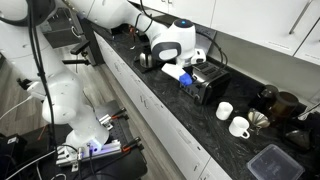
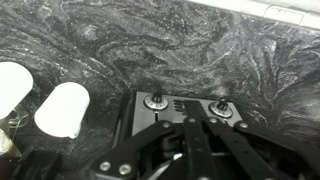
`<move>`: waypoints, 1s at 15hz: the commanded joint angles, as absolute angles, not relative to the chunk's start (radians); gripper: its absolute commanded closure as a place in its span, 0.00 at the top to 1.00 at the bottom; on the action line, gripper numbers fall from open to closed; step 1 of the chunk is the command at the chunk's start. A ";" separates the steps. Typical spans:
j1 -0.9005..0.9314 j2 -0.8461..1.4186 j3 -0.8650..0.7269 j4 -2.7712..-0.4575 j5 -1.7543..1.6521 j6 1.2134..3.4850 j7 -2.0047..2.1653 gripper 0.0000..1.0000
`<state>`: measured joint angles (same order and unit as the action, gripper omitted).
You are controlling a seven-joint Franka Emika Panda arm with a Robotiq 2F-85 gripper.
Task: Push down the toaster lever to the right.
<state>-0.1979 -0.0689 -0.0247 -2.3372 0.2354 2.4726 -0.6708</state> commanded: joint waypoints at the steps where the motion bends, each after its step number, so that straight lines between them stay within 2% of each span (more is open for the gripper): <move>1: -0.151 -0.155 -0.112 -2.404 0.367 2.359 -0.808 0.00; 8: -0.139 -0.153 -0.238 -2.409 0.579 2.114 -1.024 0.00; 15: -0.175 0.044 -0.283 -2.317 0.774 2.083 -1.115 0.00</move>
